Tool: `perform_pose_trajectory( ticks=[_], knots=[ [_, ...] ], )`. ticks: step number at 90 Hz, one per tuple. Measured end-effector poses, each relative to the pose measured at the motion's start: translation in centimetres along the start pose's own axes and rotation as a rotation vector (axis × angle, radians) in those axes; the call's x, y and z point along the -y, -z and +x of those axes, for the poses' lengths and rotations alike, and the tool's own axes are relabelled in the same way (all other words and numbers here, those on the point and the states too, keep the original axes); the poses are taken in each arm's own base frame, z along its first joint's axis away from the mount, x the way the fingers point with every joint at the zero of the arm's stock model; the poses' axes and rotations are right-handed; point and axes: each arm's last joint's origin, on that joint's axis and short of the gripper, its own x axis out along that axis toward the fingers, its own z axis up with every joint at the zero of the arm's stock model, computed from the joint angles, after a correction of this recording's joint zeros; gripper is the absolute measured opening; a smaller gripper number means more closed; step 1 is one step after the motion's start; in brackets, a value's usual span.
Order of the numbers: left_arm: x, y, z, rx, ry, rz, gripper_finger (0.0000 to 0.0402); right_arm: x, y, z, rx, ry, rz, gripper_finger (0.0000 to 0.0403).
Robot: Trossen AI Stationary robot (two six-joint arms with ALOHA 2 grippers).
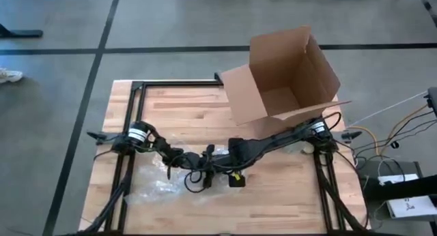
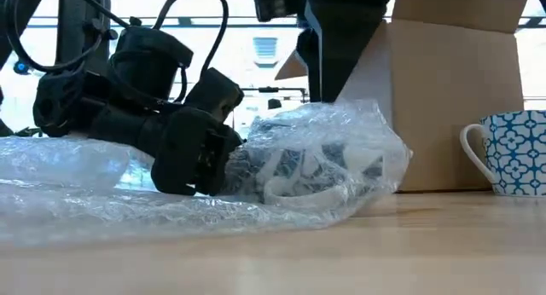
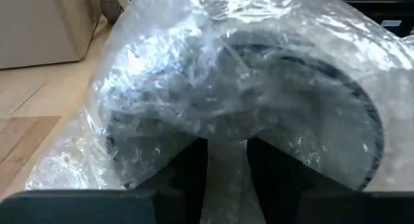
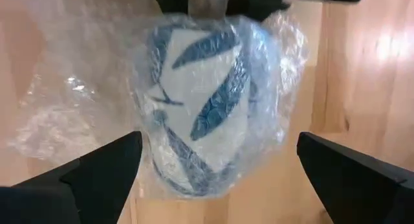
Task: Wrap mug
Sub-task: Wrap the blue mug with the right bubble wrap
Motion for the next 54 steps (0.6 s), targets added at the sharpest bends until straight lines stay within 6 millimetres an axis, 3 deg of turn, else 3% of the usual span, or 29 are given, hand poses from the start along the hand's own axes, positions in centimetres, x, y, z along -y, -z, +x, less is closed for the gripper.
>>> perform_pose_trajectory(
  ticks=[22,34,54],
  knots=[
    [0.0,0.1,0.0,-0.003,-0.001,0.001,0.0102,-1.9,0.5,-0.2,0.046,0.039,0.028,0.0393],
    [0.0,0.1,0.0,-0.004,-0.002,0.001,0.0102,-4.0,0.4,-0.8,0.139,0.014,0.000,0.0380],
    [0.0,0.1,0.0,-0.005,-0.002,0.001,0.0100,-7.5,0.7,1.1,0.174,-0.015,-0.015,0.0327]
  ],
)
